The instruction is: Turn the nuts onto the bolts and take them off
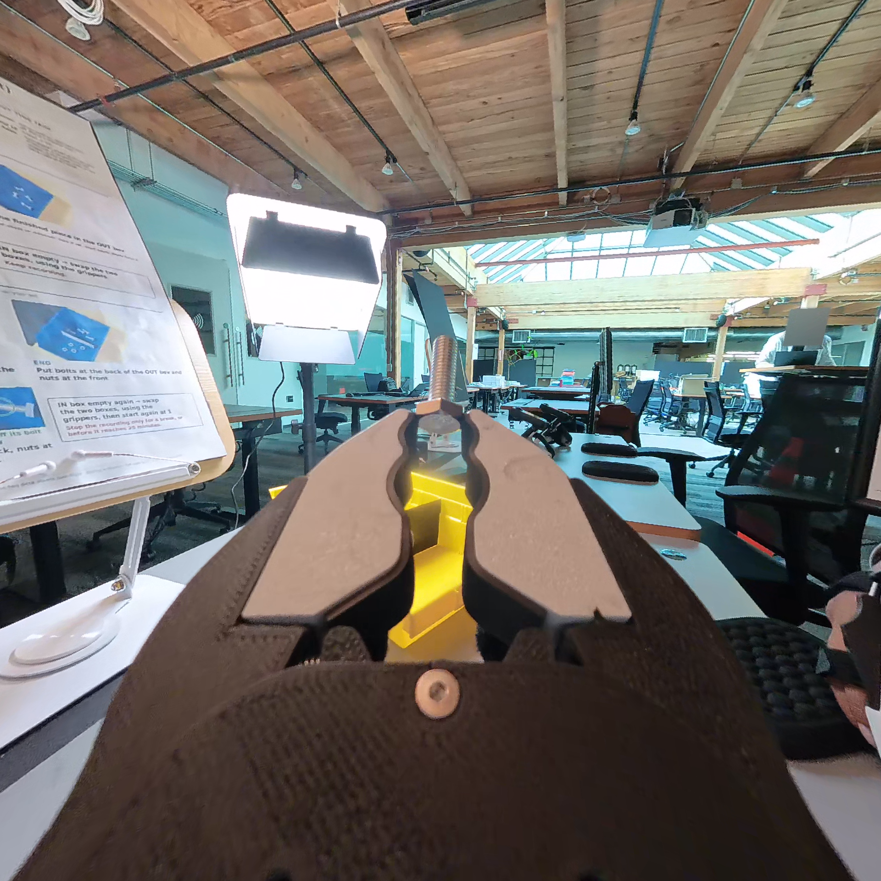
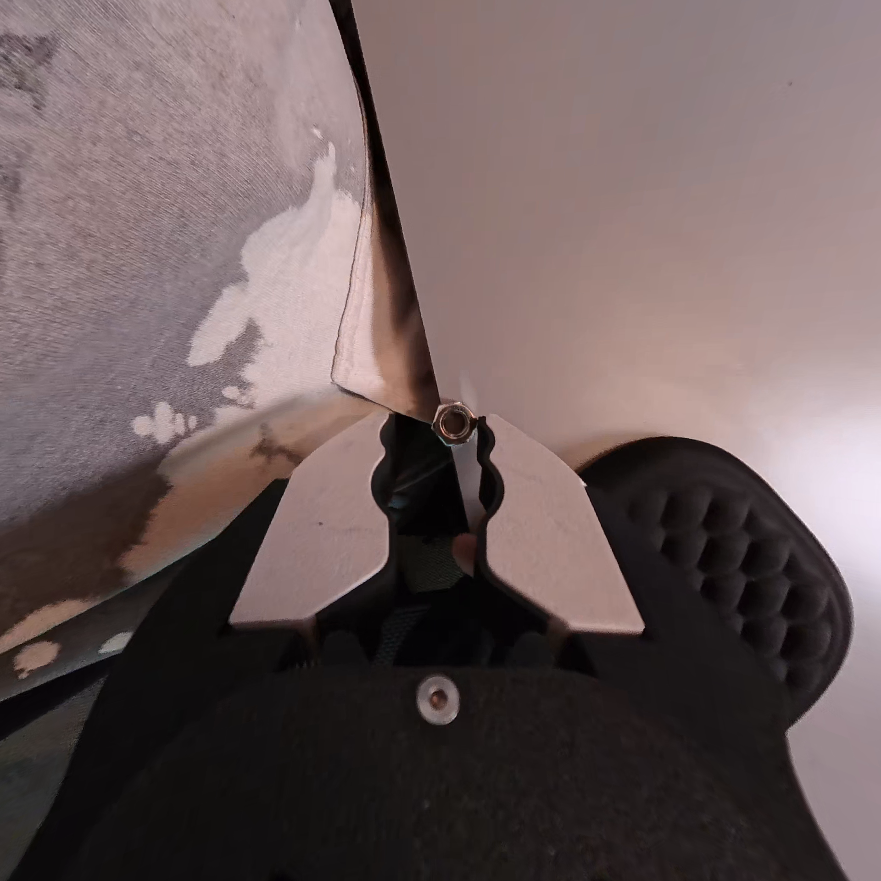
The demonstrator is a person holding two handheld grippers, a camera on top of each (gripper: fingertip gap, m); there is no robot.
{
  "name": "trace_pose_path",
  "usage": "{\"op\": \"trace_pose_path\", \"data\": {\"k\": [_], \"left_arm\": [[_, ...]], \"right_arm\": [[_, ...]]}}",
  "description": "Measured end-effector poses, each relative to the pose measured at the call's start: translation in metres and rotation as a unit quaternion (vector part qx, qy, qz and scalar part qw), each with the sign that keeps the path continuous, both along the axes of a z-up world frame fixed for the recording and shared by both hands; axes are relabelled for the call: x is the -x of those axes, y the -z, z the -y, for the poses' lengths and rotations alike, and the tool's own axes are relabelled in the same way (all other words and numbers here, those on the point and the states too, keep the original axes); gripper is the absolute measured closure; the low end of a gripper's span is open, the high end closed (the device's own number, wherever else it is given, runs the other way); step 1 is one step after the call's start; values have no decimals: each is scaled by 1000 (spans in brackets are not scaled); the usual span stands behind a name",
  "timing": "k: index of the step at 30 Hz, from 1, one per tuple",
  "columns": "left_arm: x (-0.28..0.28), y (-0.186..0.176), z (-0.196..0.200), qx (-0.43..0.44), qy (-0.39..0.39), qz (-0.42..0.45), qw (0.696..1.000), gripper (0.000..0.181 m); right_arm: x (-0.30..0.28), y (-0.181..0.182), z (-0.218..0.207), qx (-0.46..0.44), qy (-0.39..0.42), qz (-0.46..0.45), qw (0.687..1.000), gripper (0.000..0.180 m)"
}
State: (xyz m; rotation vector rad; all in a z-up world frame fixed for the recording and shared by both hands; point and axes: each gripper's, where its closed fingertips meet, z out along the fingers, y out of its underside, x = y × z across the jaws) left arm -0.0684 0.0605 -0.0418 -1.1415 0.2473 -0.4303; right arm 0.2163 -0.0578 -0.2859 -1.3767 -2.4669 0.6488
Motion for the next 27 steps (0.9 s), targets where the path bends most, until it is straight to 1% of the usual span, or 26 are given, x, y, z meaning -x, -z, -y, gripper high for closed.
{"op": "trace_pose_path", "data": {"k": [2,4,7,9,11,14,17,20,22,24,25,27], "left_arm": [[0,-3,3,-4,0,-1,1000,162],[1,-6,5,-8,0,-1,1000,162],[2,-9,7,-12,-1,-3,1000,162],[4,-11,8,-13,-2,-2,1000,162],[5,-10,8,-12,-3,-2,1000,162],[10,-6,5,-7,-7,1,1000,162],[18,0,2,1,-17,7,1000,163],[28,6,-1,9,-28,12,1000,163],[35,10,-2,14,-35,13,999,162],[41,12,-2,16,-44,12,999,162],[44,14,-3,18,-47,9,999,163],[48,15,-2,19,-53,5,998,163]], "right_arm": [[0,2,-1,-12,-2,8,1000,149],[2,5,-5,-32,1,12,999,160],[6,5,-7,-35,6,20,999,161],[13,-3,-12,-16,10,3,1000,162],[28,-19,-34,-13,29,-24,999,162],[61,-57,-99,-34,78,-86,993,162],[102,-101,-183,-69,137,-146,977,162],[145,-133,-268,-95,192,-175,961,162],[172,-140,-318,-102,218,-175,955,162],[197,-138,-357,-95,237,-168,952,162],[208,-133,-368,-81,238,-163,954,162],[224,-118,-378,-51,226,-137,963,162]]}}
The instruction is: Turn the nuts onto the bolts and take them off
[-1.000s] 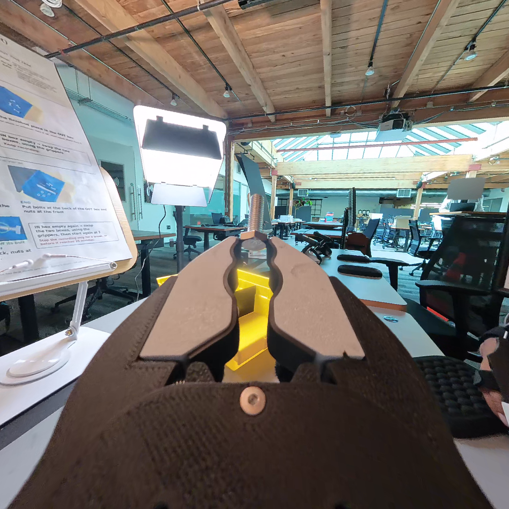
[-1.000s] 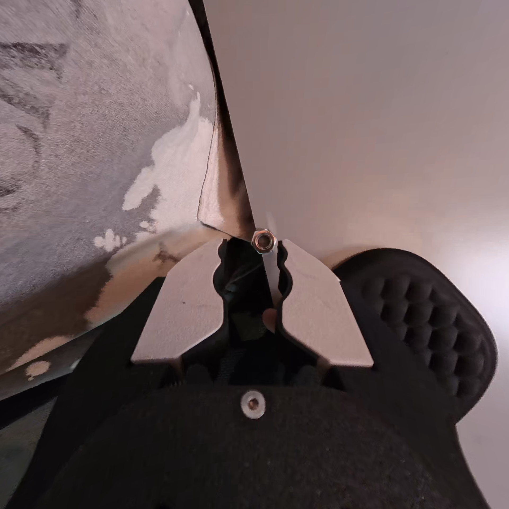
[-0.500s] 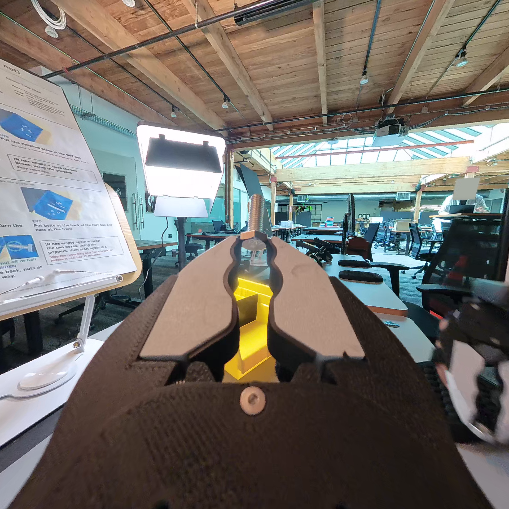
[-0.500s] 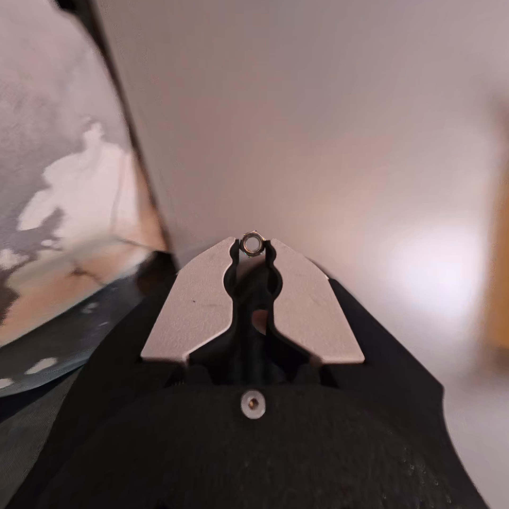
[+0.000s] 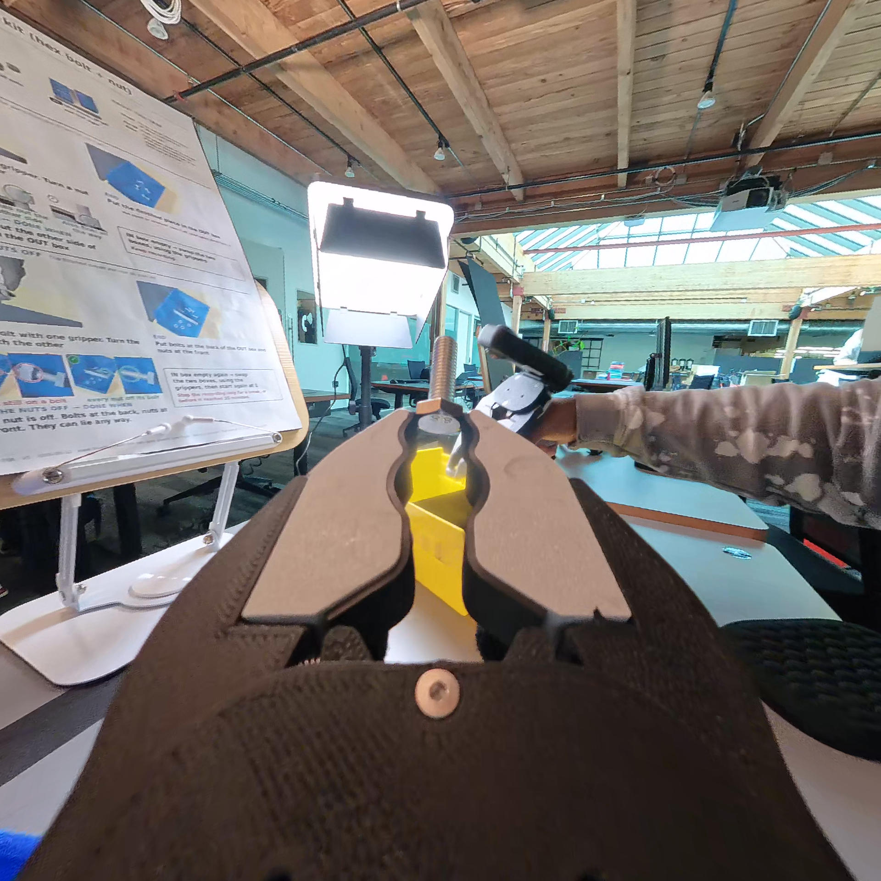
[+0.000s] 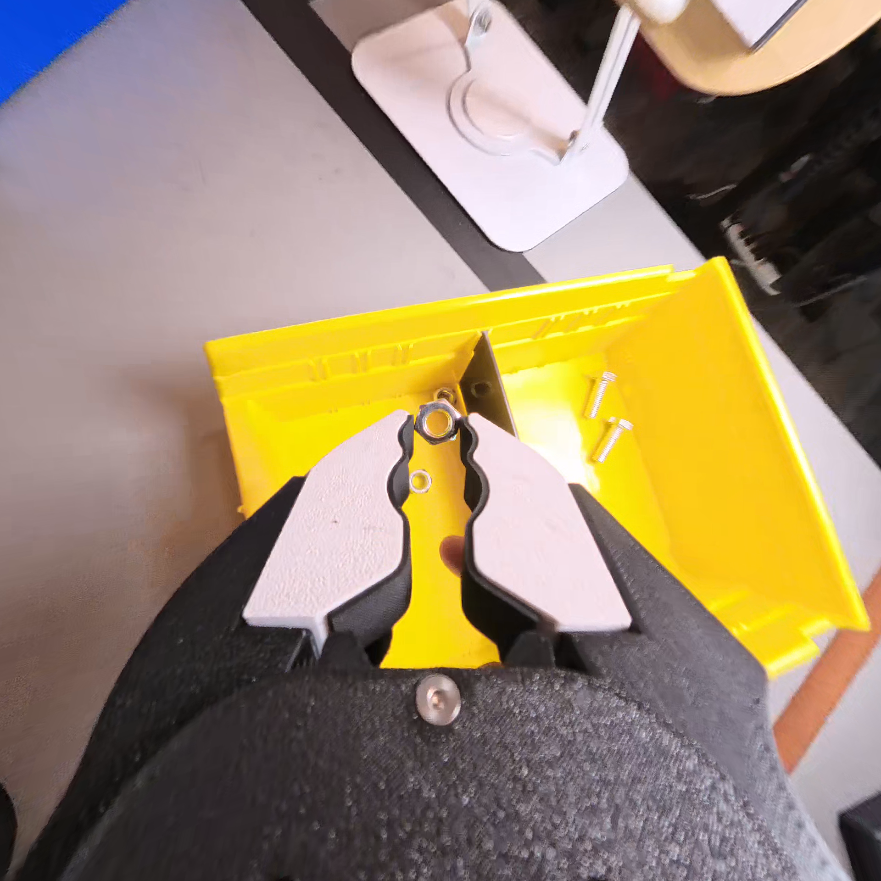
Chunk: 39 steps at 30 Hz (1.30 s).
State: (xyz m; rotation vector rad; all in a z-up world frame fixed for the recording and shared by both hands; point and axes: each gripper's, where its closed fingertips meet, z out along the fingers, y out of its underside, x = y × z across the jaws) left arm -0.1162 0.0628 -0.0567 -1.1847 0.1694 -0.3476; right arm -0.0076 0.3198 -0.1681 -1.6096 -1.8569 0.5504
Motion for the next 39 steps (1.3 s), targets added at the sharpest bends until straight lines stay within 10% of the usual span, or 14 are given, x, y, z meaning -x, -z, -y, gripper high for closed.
{"op": "trace_pose_path", "data": {"k": [14,20,26,39], "left_arm": [[-2,21,-12,34,9,-15,999,163],[-12,27,-15,48,26,-19,998,163],[-40,51,-28,126,80,-36,988,163],[-110,95,-36,253,142,-139,947,163]], "right_arm": [[1,112,6,-17,-35,151,988,160],[16,23,21,-17,-41,24,999,149],[9,-92,123,-65,-201,-76,974,152],[0,-19,213,-178,-308,32,934,153]]}}
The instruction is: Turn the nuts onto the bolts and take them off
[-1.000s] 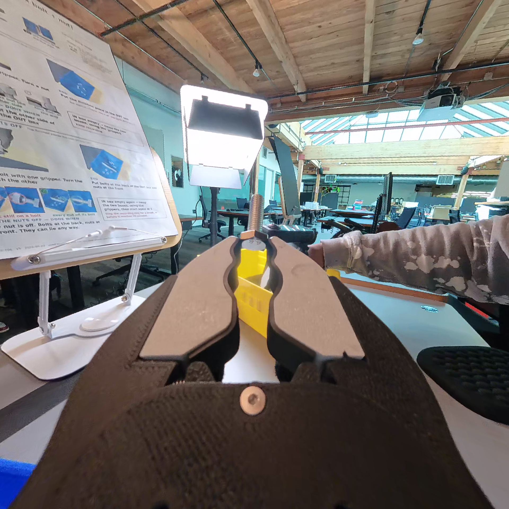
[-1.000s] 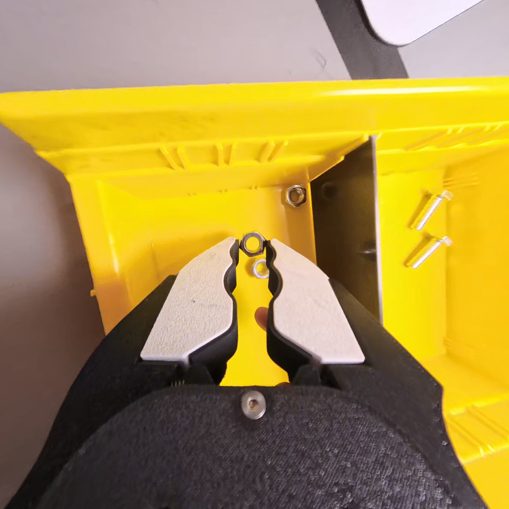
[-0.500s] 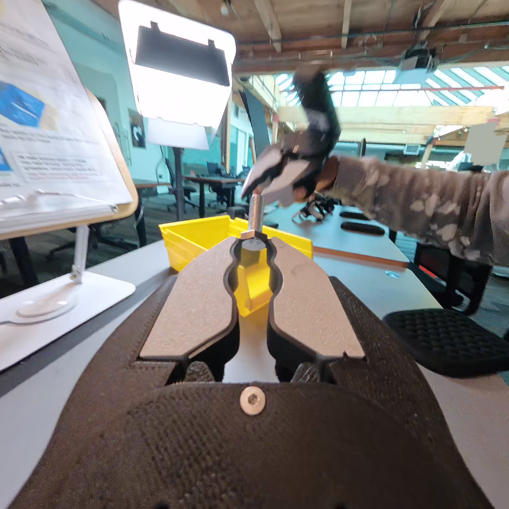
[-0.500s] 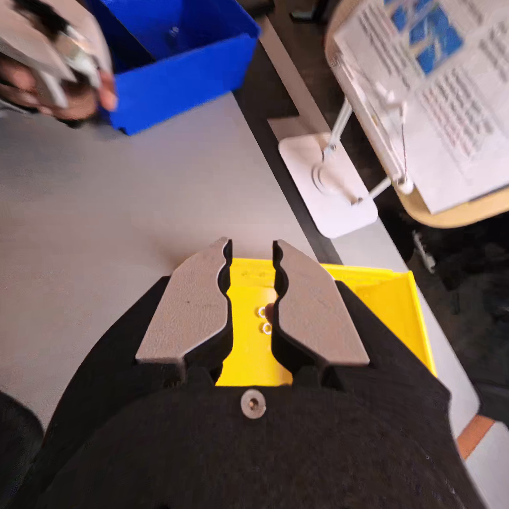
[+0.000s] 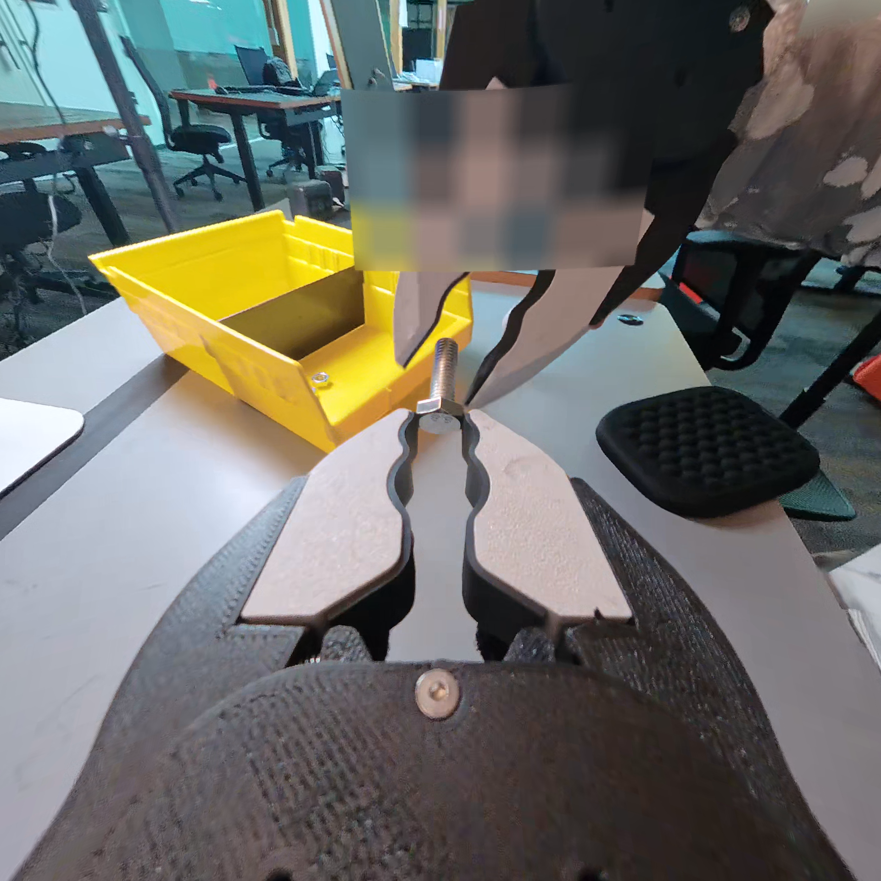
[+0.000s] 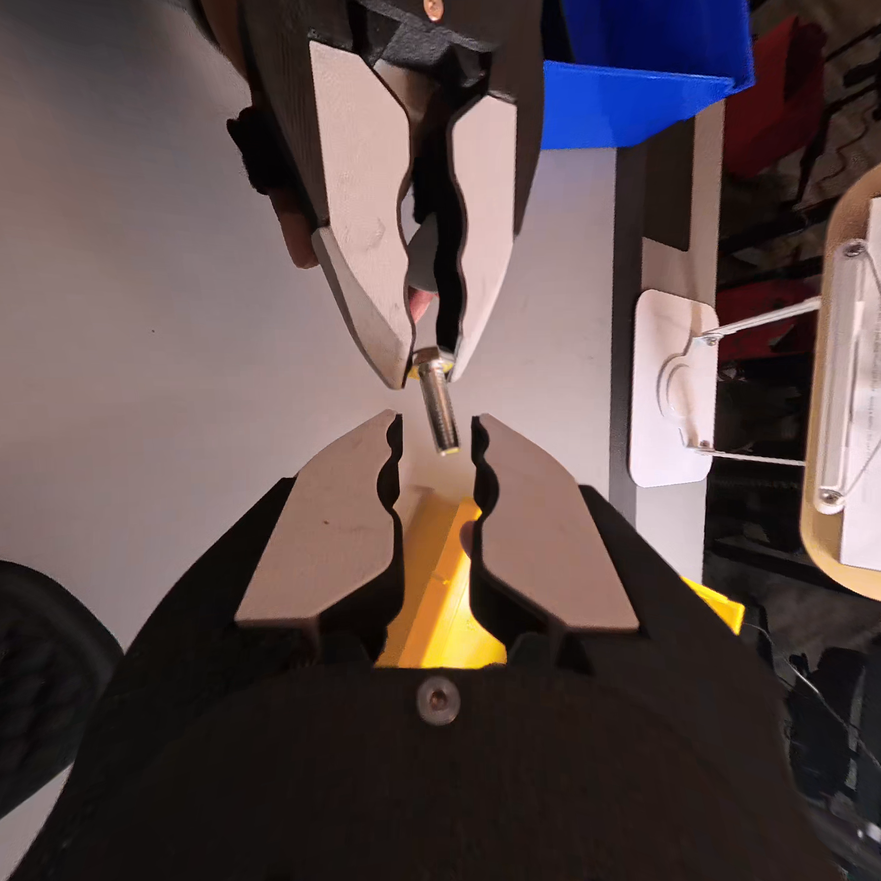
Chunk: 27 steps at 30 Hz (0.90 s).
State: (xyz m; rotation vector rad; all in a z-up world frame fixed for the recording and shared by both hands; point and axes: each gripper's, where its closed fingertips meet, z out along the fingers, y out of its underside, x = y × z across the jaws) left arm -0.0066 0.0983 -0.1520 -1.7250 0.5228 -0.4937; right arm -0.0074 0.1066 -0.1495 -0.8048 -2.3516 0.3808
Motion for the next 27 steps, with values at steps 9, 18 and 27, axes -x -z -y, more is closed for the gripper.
{"op": "trace_pose_path", "data": {"k": [9,18,27], "left_arm": [[26,-20,-3,-37,-47,59,996,155],[87,-23,-8,-89,-153,55,983,156],[100,-9,-12,-75,-168,56,981,149]], "right_arm": [[18,-21,-48,3,65,-24,998,170],[15,-6,-321,45,487,-35,872,170],[-3,116,-377,41,607,101,787,170]]}}
